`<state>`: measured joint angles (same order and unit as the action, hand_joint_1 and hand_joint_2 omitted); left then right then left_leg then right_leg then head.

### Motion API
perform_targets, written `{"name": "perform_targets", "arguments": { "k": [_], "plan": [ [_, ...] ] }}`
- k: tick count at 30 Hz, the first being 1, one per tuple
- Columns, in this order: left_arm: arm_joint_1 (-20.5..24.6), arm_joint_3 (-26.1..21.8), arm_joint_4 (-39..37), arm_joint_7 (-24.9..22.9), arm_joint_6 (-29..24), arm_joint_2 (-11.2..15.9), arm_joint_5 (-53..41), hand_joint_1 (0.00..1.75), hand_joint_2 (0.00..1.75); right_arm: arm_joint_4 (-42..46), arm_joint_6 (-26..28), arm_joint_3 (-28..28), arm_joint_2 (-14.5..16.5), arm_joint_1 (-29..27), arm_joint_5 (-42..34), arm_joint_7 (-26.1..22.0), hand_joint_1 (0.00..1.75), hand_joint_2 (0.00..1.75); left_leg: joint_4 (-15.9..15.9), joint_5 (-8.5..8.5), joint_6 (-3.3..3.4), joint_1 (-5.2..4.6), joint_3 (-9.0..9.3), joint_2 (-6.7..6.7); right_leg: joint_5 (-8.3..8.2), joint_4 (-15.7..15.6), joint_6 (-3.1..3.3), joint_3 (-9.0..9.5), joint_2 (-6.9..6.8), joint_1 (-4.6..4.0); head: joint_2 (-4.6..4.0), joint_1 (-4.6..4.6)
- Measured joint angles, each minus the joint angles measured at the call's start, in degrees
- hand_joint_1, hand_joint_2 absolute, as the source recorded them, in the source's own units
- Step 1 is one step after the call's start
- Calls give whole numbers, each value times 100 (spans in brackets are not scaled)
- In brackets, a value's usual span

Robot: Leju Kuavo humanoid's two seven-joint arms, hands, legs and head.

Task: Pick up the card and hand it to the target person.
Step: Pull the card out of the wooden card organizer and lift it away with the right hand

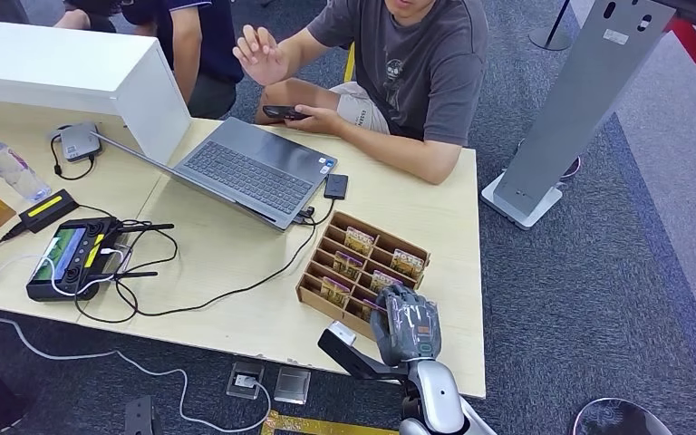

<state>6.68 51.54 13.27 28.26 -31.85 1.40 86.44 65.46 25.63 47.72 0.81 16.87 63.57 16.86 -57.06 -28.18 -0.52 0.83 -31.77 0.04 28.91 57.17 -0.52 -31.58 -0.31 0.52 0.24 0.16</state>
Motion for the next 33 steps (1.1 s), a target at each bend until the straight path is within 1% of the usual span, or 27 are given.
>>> {"name": "perform_targets", "arguments": {
  "k": [7, 33],
  "plan": [
    [0, 0, 0, 7, 11, 0, 0, 0, 0, 1, 35, -3, 0, -15, 3, -7, 137, 175, 0, 0, 0, 0, 1, 0, 0, 0, 0, 0, 0, 0, 0, 1],
    [-2, 0, 0, 11, 38, 0, 0, 0, 0, 146, 25, 0, 13, -11, -187, -69, 134, 175, 0, 0, 0, 0, 2, 0, 0, 0, 0, 1, 0, 0, 0, 4]
  ]
}}
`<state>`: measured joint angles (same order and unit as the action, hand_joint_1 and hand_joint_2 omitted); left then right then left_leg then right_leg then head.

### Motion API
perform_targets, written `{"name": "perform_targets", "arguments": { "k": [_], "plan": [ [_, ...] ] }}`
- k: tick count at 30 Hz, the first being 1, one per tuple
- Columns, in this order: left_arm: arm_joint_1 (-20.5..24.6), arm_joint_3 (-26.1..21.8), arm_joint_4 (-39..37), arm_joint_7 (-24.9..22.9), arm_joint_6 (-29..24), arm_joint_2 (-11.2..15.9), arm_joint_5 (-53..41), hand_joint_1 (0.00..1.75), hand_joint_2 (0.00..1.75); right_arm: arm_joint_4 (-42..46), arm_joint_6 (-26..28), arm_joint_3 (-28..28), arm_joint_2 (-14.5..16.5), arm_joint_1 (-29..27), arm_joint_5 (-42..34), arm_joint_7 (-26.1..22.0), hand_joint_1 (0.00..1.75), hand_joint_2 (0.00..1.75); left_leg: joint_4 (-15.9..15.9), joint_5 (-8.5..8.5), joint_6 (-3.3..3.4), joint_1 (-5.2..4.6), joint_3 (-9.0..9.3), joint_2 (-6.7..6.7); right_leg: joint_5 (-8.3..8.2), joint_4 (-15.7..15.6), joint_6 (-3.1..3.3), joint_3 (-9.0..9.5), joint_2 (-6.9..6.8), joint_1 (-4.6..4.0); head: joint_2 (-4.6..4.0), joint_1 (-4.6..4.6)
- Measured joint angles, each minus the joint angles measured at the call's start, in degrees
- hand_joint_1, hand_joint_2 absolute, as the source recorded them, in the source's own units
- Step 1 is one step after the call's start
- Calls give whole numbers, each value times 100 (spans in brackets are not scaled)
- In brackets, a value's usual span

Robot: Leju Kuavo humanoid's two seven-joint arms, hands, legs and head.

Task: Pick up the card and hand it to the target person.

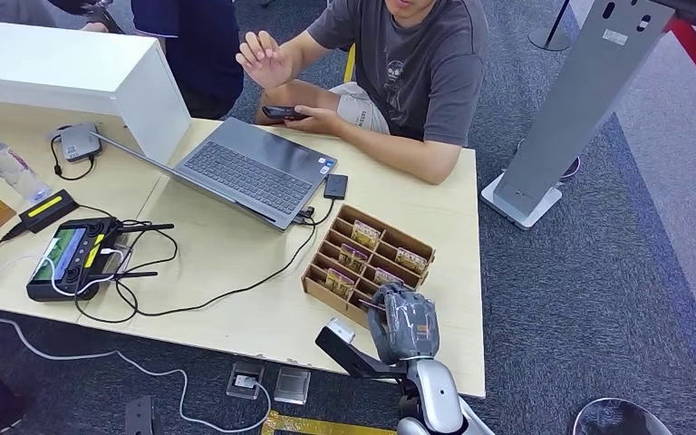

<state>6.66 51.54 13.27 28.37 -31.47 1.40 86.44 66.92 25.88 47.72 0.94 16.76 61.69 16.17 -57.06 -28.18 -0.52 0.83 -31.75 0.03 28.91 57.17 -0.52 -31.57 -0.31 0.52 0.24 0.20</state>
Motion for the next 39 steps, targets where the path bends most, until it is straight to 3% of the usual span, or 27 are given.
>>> {"name": "perform_targets", "arguments": {
  "k": [10, 21, 39],
  "plan": [
    [-1, 0, 0, 9, -33, 0, 0, 0, 0, 17, 2, -3, 2, 6, -120, -19, 149, 175, 0, 0, 0, 0, 0, 0, 0, 0, 0, 0, 0, 0, 0, -3],
    [-2, 0, 0, 11, -42, 0, 0, 0, 0, 205, 58, -11, -21, 10, -154, -8, 148, 175, 0, 0, 0, 0, 1, 0, 0, 0, 0, 0, 0, 0, 0, -3],
    [-8, -11, 0, 13, -47, 0, 0, 0, 0, 2053, 679, -588, -508, 0, 121, 108, 145, 175, -1, 0, 0, 0, 2, -1, 0, 0, 0, 0, 0, 0, 0, -2]
  ]
}}
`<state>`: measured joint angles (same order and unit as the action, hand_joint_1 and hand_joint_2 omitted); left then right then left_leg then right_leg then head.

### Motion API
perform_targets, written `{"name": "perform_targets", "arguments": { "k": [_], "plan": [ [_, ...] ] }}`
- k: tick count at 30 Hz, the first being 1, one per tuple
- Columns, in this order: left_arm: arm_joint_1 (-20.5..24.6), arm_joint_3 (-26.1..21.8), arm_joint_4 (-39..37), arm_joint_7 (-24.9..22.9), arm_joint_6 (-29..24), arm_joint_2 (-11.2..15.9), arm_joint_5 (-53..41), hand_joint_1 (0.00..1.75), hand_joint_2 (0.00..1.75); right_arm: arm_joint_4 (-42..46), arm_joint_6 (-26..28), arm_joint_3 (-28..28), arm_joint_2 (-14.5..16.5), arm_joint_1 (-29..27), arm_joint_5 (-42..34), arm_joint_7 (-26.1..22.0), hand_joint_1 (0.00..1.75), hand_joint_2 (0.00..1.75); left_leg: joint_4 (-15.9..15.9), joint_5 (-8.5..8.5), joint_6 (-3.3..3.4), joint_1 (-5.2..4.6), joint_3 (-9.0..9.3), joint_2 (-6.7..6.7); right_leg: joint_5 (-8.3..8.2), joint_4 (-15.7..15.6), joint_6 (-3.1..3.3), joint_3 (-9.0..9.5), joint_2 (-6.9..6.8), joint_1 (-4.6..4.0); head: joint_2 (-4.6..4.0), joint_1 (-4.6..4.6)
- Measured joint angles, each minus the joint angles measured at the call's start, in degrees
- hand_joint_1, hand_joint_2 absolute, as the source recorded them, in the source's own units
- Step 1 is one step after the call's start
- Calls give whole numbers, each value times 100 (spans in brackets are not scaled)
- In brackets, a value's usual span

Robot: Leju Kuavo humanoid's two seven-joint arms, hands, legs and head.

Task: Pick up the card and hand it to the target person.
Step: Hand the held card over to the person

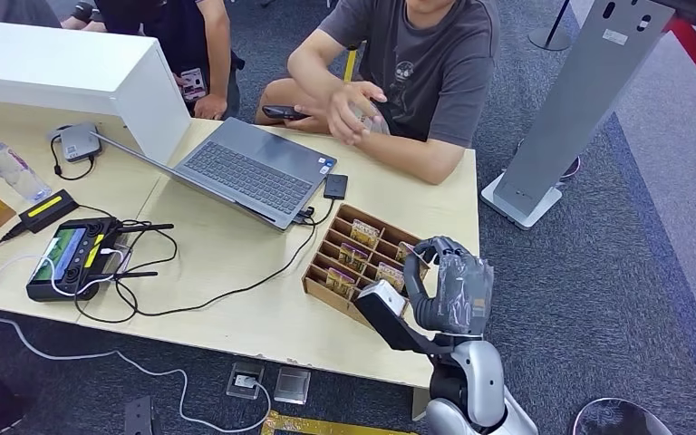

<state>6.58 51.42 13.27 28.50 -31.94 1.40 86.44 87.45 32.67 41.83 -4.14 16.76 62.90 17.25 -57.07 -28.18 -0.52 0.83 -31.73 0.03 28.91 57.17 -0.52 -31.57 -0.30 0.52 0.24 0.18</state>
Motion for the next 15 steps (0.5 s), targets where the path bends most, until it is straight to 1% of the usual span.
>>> {"name": "perform_targets", "arguments": {
  "k": [6, 9, 15],
  "plan": [
    [2, 2, 0, 3, 4, 0, -3, 0, 0, 300, 215, -200, -66, 203, 0, -50, 143, 175, 0, 0, 0, 0, 0, 0, 0, 1, 0, 1, 0, 0, 0, 1],
    [3, 4, 0, 12, 16, 0, -13, 0, 0, 285, 264, -297, -73, 416, -22, -63, 140, 175, 0, 0, 0, 0, -1, 0, -1, 1, 0, 1, 0, 0, 0, -2],
    [7, 12, 17, 14, 52, -2, -28, 0, 0, 107, 221, -427, -65, 780, -36, -127, 140, 175, 0, 0, 0, 0, -3, 1, -1, 2, 0, 1, -1, 0, 0, -3]
  ]
}}
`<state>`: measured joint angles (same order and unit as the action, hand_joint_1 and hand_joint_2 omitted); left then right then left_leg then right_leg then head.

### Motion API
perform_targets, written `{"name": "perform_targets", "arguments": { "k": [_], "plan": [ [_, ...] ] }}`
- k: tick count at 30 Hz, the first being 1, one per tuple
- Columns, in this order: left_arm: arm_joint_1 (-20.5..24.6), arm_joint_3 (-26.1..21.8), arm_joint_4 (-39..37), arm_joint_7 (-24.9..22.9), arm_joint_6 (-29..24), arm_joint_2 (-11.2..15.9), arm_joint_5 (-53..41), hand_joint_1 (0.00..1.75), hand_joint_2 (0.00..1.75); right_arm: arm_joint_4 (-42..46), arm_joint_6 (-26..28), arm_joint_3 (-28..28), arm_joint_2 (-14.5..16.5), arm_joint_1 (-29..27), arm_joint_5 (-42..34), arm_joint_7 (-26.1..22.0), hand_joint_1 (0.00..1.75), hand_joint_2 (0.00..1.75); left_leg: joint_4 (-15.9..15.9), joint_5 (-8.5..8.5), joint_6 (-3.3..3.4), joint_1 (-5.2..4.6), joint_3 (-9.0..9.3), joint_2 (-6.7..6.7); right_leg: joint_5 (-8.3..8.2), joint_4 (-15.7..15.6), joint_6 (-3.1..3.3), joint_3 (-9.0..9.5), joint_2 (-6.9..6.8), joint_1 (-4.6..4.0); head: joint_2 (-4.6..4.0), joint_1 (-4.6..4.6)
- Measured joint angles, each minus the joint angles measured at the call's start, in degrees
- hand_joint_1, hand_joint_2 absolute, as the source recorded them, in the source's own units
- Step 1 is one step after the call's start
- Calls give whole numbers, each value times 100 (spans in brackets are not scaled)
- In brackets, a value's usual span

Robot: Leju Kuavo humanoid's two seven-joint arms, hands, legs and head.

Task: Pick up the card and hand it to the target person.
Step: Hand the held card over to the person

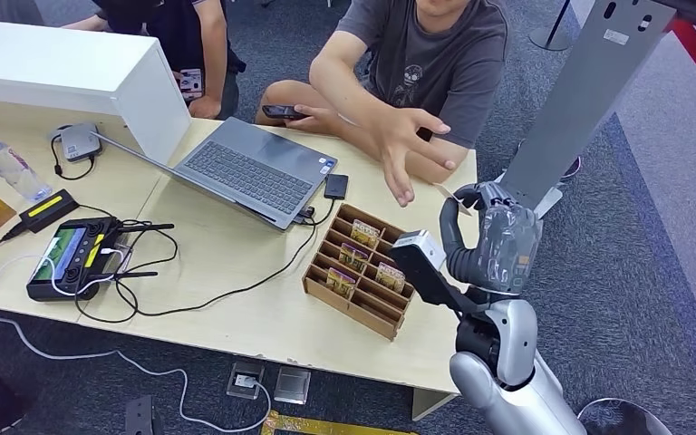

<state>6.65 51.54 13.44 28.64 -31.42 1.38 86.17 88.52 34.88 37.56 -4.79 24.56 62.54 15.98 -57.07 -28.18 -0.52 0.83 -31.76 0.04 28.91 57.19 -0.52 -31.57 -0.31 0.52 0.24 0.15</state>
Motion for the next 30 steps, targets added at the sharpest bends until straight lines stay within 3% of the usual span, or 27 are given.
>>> {"name": "perform_targets", "arguments": {
  "k": [13, 15, 17, 19, 30],
  "plan": [
    [26, 113, 64, -84, 19, -2, -30, 0, 0, -1059, -176, -4, 283, 592, 24, -123, 126, 175, 0, 0, 0, 0, -1, 1, 0, 3, 0, -1, -1, 0, 0, 3],
    [27, 129, 72, -83, 25, -3, -31, 0, 0, -1206, -181, 1, 330, 634, 17, -150, 88, 175, 0, 0, 0, 0, -2, 1, 0, 3, 0, -1, -1, 0, 0, 2],
    [28, 141, 76, -82, 38, -3, -33, 0, 0, -1327, -181, 4, 375, 667, 19, -153, 27, 175, 0, 0, 0, 0, -2, 2, 0, 3, 0, -2, -1, 0, 0, 3],
    [28, 151, 79, -81, 52, -3, -36, 0, 0, -1421, -181, 7, 412, 687, 22, -153, 0, 175, 0, 0, 0, 0, -2, 2, 0, 3, 0, -2, -1, 0, 0, 3],
    [28, 179, 79, -20, 35, -3, -28, 0, 0, -1728, -52, 12, 583, 703, -13, -228, 0, 175, 0, 0, 0, 0, 0, 1, 0, 3, 0, -1, -1, 0, 0, 3]
  ]
}}
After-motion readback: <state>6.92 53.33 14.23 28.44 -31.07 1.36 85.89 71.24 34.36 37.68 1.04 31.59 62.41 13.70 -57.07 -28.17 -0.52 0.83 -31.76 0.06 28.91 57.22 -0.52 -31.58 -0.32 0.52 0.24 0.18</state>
